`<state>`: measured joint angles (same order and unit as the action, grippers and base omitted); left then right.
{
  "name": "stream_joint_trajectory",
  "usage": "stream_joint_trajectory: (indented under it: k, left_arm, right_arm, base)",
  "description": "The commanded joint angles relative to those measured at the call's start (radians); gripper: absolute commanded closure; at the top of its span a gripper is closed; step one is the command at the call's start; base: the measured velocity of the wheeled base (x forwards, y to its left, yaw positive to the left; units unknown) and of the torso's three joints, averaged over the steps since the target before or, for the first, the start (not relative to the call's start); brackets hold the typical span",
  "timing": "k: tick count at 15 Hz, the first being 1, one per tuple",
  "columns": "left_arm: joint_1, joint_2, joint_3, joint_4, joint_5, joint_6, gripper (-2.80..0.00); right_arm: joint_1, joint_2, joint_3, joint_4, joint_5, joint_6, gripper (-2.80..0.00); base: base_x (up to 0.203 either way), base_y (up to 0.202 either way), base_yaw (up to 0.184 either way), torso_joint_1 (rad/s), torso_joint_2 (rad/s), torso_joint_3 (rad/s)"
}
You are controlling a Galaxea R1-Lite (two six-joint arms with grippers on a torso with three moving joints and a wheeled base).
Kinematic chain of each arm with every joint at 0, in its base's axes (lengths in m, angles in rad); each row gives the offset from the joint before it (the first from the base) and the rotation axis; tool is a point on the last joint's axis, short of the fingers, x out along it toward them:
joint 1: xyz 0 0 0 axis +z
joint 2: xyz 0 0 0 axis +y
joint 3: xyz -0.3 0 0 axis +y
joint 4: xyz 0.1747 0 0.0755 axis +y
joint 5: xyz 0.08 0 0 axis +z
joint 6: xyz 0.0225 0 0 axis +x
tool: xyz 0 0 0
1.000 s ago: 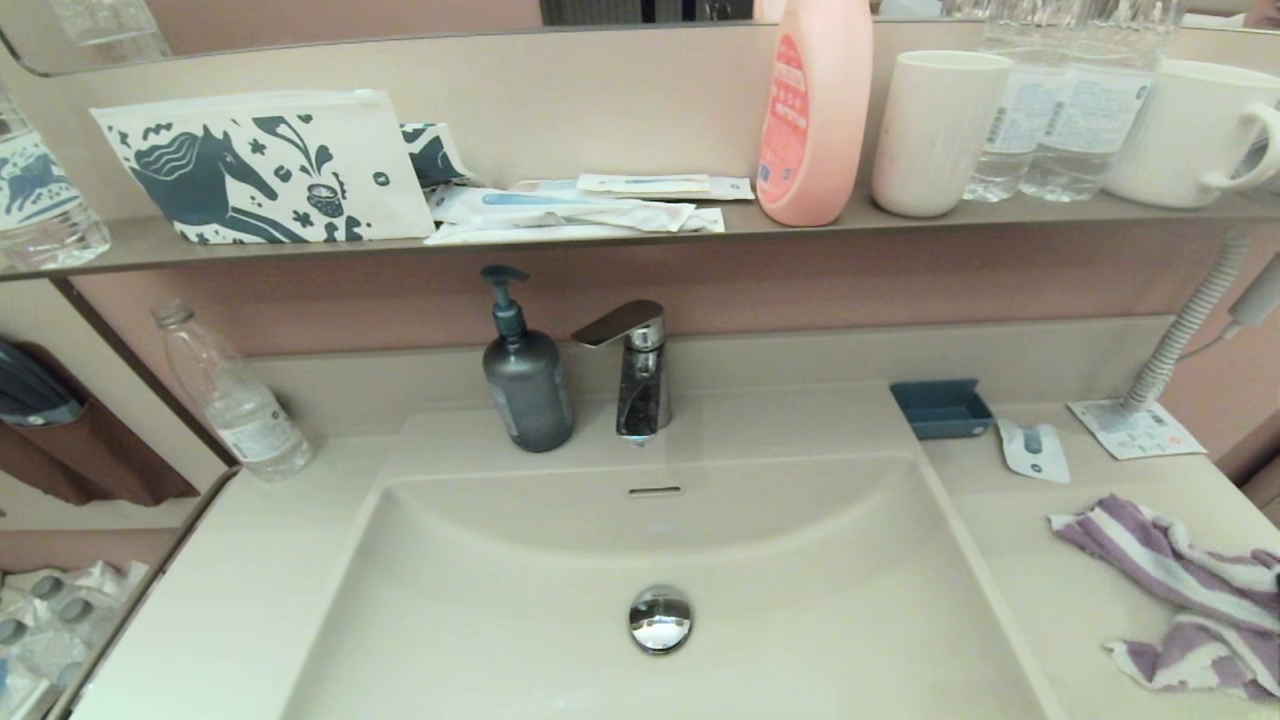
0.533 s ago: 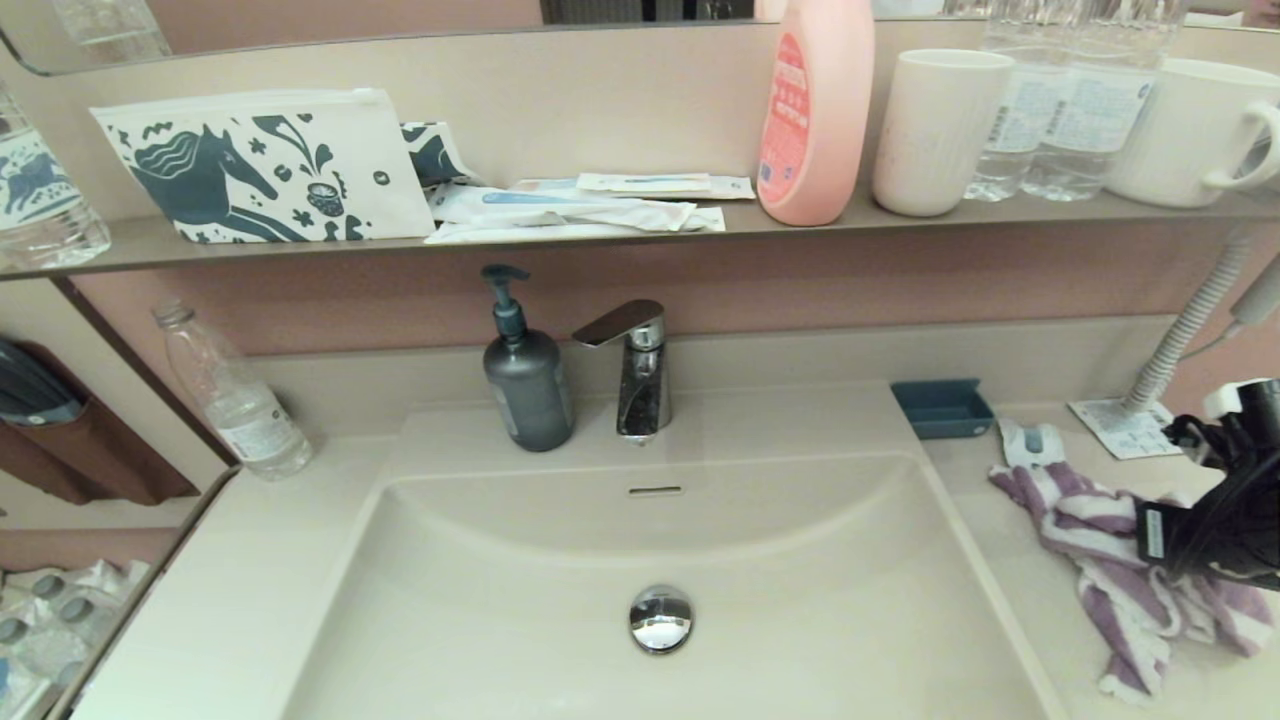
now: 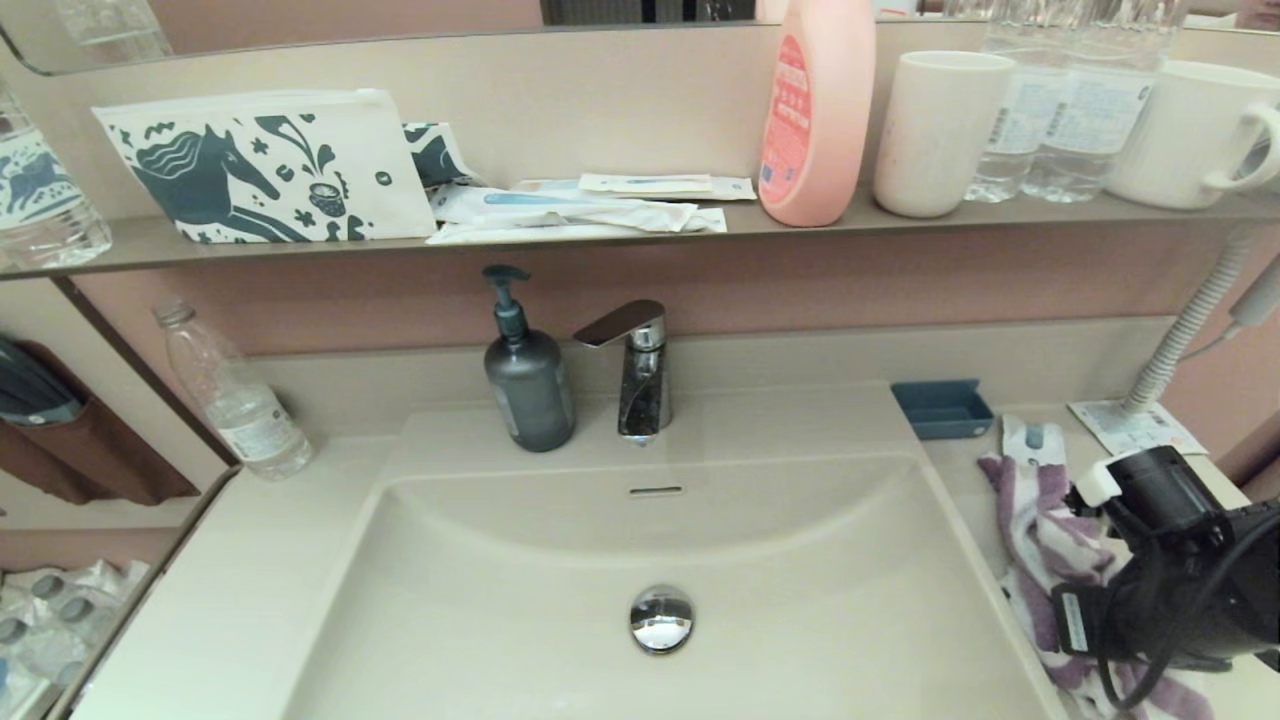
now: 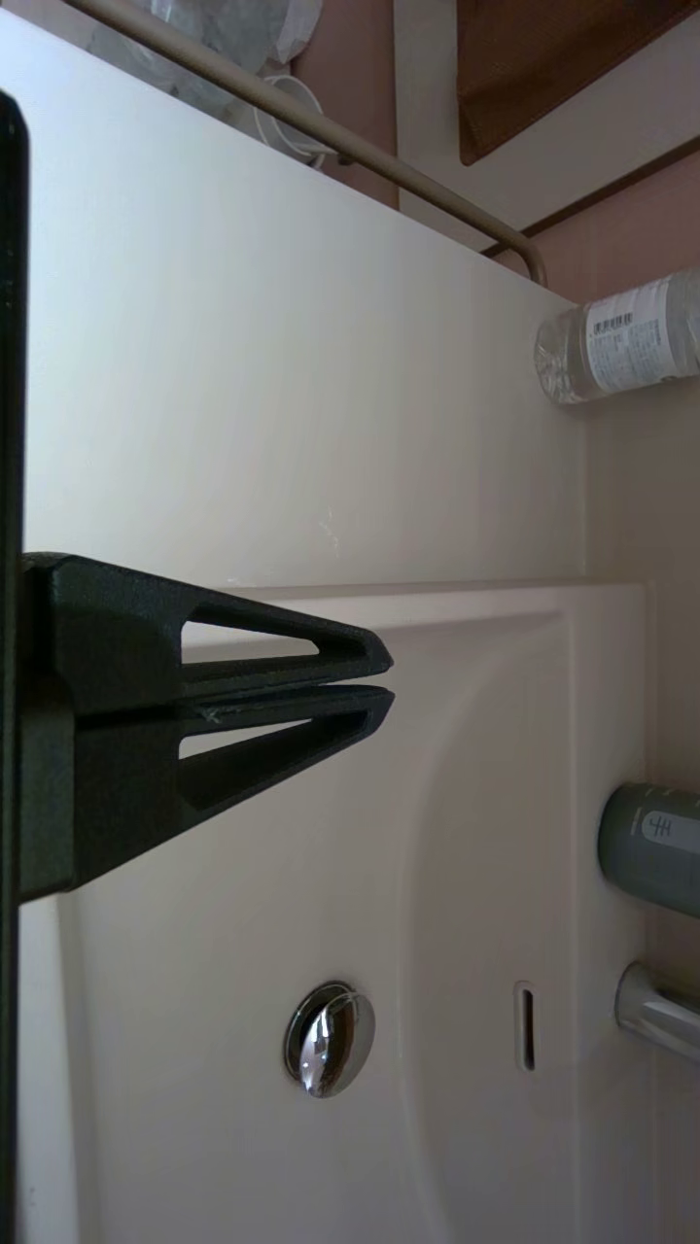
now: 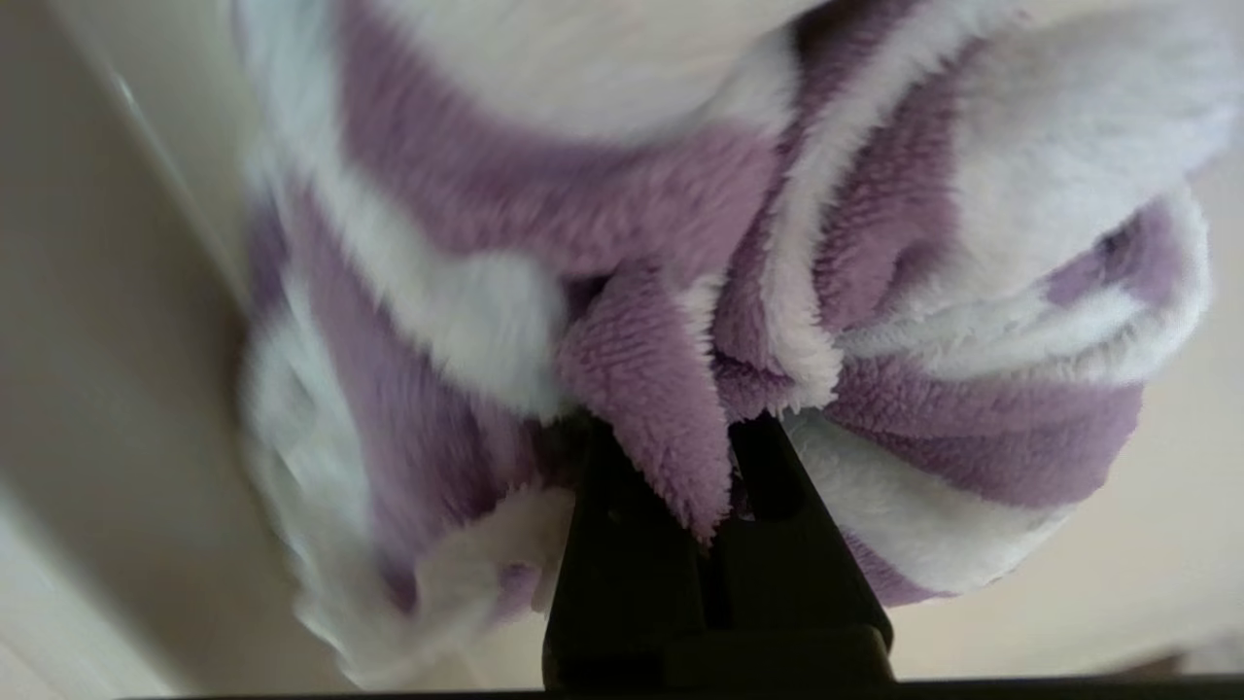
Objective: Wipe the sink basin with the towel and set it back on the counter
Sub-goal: Wipe the sink
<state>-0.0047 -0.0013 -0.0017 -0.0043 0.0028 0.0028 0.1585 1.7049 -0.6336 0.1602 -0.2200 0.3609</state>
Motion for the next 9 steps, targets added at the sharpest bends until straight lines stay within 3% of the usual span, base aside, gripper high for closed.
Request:
stream_joint_trajectory:
  k: [1,3,4,9]
  left_arm:
    - [0.0,0.001,0.0,0.0,0.0,0.0,0.0]
    - [0.0,0.001,0.0,0.0,0.0,0.0,0.0]
    - [0.0,0.001,0.0,0.0,0.0,0.0,0.0]
    - [0.0,0.001,0.0,0.0,0.0,0.0,0.0]
  right_arm:
    - [0.009,-0.059,0.089,0.013,-0.011,-0.022,0.0]
    - [-0.017,-0.139,0.169,0.013,-0.029,-0.1,0.0]
    - [-0.068,-0.175,0.188,0.013,-0.034,-0.152,0.0]
    - [-0.443,-0.185,0.182,-0.109,-0.01,-0.43,0.0]
  base:
    - [0.0,0.0,0.0,0.0,0.0,0.0]
    - [0.0,0.0,0.0,0.0,0.0,0.0]
    - [0.0,0.0,0.0,0.0,0.0,0.0]
    - [0.0,0.0,0.0,0.0,0.0,0.0]
